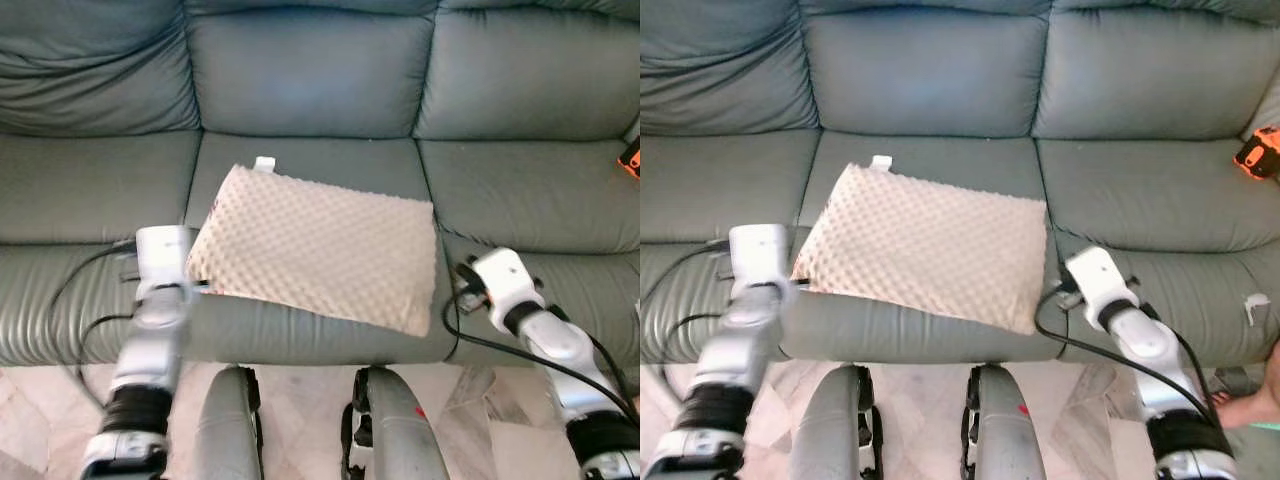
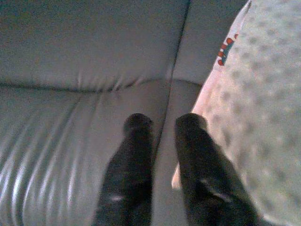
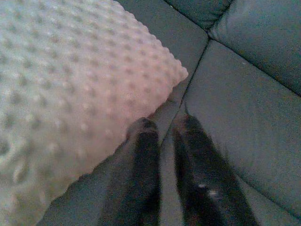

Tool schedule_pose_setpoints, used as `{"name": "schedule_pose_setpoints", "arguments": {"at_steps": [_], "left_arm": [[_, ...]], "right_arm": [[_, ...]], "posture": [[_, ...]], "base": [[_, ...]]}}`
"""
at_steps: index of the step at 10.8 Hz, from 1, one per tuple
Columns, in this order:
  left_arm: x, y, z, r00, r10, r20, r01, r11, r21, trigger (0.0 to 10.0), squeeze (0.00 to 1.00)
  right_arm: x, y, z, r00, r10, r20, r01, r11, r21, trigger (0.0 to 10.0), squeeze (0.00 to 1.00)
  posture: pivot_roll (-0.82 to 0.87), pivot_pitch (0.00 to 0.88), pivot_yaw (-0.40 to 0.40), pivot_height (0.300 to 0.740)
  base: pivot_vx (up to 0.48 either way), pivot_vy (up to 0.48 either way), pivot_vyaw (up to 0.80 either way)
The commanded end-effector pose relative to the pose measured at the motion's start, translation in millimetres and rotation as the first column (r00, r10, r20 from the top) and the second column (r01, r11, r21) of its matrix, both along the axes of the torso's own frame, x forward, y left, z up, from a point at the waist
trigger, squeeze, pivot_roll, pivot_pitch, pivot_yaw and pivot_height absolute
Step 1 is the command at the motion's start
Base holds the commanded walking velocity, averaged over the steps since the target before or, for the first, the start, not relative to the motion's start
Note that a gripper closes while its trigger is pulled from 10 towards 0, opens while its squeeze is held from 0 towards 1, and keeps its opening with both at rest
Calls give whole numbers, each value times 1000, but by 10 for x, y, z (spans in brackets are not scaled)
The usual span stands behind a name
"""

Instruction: Move the pillow to the sofa

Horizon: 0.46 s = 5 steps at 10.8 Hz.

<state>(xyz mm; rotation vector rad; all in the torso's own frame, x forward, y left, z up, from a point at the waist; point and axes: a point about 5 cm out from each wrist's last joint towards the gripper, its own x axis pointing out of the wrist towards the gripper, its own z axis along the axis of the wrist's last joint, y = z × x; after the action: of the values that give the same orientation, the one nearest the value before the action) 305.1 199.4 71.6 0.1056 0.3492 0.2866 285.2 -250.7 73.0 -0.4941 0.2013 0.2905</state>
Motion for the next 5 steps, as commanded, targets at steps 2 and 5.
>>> {"name": "schedule_pose_setpoints", "arguments": {"at_steps": [2, 5], "left_arm": [[-103, -47, -81, 999, -6, -31, 6, 1000, -3, 10000, 1000], [-182, -31, 153, 996, -33, 80, 30, 999, 33, 10000, 1000]], "right_arm": [[-21, -35, -26, 1000, -26, -10, 26, 1000, -12, 10000, 1000], [79, 229, 145, 998, 4, 65, -7, 999, 48, 10000, 1000]], "posture": [[-41, 228, -32, 647], [-39, 224, -37, 647]], "base": [[0, 0, 0], [0, 0, 0]]}}
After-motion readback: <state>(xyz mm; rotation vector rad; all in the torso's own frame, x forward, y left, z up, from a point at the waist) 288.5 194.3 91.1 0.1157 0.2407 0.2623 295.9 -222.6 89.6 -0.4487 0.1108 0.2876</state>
